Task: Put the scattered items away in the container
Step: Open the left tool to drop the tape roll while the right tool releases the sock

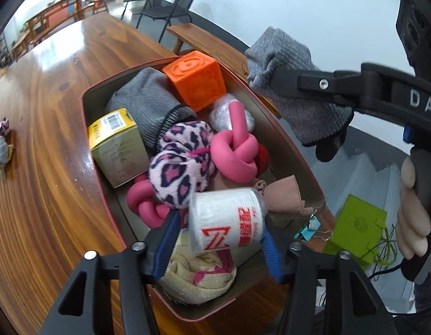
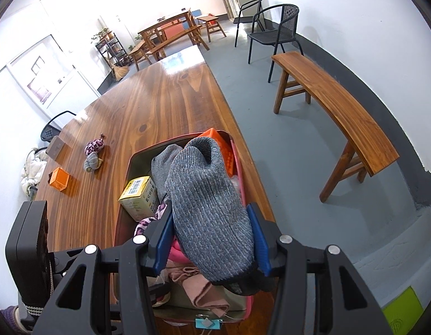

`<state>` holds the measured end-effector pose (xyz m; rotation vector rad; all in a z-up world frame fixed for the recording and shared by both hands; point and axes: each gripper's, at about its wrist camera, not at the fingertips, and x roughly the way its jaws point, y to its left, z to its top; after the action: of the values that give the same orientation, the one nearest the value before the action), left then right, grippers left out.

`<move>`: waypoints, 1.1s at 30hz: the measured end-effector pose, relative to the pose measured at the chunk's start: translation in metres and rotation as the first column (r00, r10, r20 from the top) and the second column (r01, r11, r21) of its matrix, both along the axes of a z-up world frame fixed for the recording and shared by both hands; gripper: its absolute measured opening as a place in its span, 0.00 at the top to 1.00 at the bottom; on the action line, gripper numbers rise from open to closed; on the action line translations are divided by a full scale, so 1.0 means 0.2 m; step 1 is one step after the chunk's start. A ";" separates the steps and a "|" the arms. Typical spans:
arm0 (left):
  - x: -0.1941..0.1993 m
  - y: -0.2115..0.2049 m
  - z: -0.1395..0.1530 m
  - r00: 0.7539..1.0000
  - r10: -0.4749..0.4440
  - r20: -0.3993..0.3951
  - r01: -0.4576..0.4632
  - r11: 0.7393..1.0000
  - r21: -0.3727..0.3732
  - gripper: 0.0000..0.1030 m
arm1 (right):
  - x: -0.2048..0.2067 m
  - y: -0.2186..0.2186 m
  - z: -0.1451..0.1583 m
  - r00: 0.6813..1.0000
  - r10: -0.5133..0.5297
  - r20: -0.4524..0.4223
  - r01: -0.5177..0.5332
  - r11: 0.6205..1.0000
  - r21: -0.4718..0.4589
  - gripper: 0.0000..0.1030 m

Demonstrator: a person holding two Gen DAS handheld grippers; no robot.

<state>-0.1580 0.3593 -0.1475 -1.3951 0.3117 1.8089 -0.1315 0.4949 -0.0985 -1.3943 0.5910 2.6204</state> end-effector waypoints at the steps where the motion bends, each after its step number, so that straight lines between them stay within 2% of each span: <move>1: -0.01 -0.01 0.01 1.000 0.009 0.002 -0.009 1.000 0.004 0.43 | -0.01 0.00 0.00 1.000 0.008 0.001 -0.008 1.000 -0.003 0.48; 2: -0.01 -0.02 0.01 1.000 0.018 0.002 -0.018 1.000 0.007 0.42 | -0.02 -0.01 0.00 1.000 0.016 0.002 -0.016 1.000 -0.004 0.48; 3: -0.01 -0.03 0.02 1.000 0.031 0.000 -0.031 0.999 0.011 0.35 | -0.04 -0.01 -0.01 1.000 0.023 0.003 -0.023 1.000 -0.005 0.47; 4: -0.02 -0.05 0.03 0.999 0.042 -0.005 -0.042 0.999 0.017 0.32 | -0.05 -0.03 -0.01 0.999 0.035 0.005 -0.035 0.999 -0.005 0.47; 9: -0.04 -0.12 0.09 0.997 0.077 -0.020 -0.076 0.996 0.039 0.32 | -0.12 -0.08 -0.04 0.997 0.081 0.014 -0.081 0.997 0.010 0.46; 14: -0.04 -0.15 0.12 0.996 0.083 -0.034 -0.081 0.995 0.052 0.32 | -0.21 -0.14 -0.10 0.993 0.106 0.046 -0.109 0.992 0.068 0.46; 19: -0.03 -0.16 0.12 0.999 0.051 -0.015 -0.050 0.997 0.065 0.32 | -0.25 -0.17 -0.18 0.987 0.121 0.103 -0.134 0.982 0.131 0.46; 22: 0.00 -0.13 0.10 1.000 0.015 -0.002 -0.015 0.997 0.072 0.32 | -0.25 -0.16 -0.20 0.986 0.116 0.117 -0.131 0.983 0.132 0.46; 28: 0.04 -0.08 0.09 0.999 -0.039 0.003 0.038 0.996 0.076 0.32 | -0.23 -0.12 -0.16 0.988 0.107 0.115 -0.118 0.988 0.101 0.41; 33: 0.02 -0.11 0.10 1.000 -0.008 0.001 0.008 0.997 0.081 0.32 | -0.19 -0.09 -0.07 0.994 0.079 0.073 -0.086 0.992 0.097 0.40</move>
<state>-0.1535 0.3376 -0.1284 -1.3370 0.2405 1.7950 -0.1687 0.4773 -0.1134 -1.5026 0.3964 2.6116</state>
